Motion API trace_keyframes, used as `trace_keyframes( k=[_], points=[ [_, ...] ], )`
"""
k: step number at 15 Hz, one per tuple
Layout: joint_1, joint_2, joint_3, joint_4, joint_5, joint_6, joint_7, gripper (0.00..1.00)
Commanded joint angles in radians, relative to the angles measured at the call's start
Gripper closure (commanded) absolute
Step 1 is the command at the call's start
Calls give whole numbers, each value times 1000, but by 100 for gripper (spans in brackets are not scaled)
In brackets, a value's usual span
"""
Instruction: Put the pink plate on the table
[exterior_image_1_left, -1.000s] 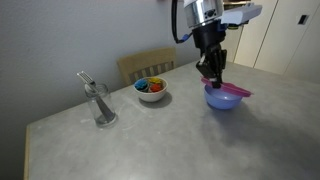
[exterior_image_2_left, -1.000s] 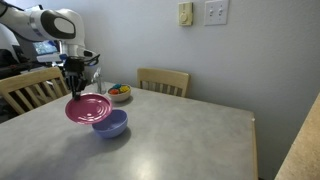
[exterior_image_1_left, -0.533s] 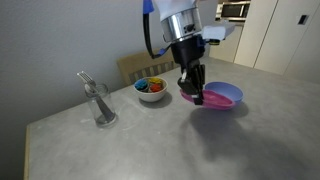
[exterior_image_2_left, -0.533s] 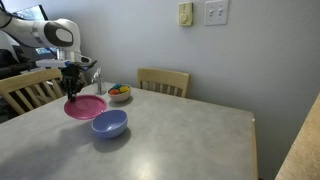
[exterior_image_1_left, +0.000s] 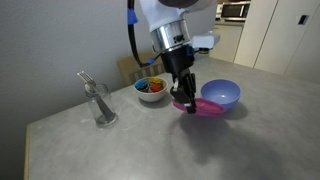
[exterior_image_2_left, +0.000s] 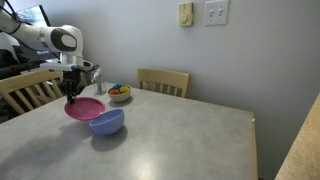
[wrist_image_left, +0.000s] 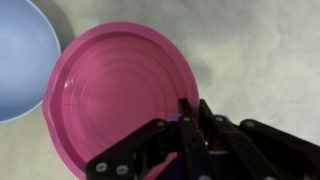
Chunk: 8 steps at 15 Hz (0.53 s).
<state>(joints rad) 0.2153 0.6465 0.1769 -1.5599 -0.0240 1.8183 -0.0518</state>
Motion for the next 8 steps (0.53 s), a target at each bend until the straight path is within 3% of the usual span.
trace_keyframes(
  k=[1,8],
  points=[
    [1,31,-4,59,13,-63,-17,97],
    [11,-24,-33,56,-28,-114,46,97]
  ],
)
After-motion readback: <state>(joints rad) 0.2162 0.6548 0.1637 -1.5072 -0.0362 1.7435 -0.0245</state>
